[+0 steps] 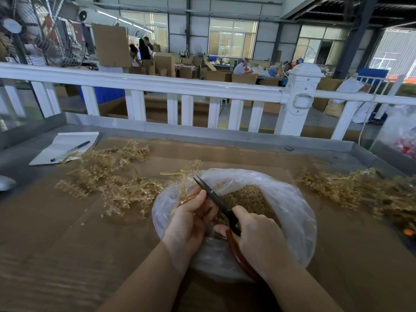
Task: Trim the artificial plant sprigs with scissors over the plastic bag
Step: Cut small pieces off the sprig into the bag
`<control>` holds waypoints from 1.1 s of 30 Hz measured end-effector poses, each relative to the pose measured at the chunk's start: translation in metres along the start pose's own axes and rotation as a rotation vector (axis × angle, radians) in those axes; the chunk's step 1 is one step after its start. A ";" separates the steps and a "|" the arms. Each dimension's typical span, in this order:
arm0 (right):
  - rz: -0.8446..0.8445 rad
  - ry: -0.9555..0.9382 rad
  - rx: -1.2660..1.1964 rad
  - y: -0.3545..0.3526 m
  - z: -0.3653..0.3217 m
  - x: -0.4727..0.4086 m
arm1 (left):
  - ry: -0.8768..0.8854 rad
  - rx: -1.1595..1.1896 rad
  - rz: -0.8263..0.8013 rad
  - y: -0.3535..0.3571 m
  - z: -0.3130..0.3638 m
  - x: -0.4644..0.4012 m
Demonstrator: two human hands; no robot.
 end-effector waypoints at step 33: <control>0.019 0.029 -0.097 0.002 0.002 0.001 | -0.068 -0.060 0.101 -0.002 -0.004 -0.004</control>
Point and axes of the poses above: each hand's wrist, its own x-axis away from the middle knuckle, its own y-axis out of the palm, z = x × y, the point moved 6 cm from there along -x, towards the middle knuckle, and after that the axes turned 4 degrees about x, right-handed, at the moved point
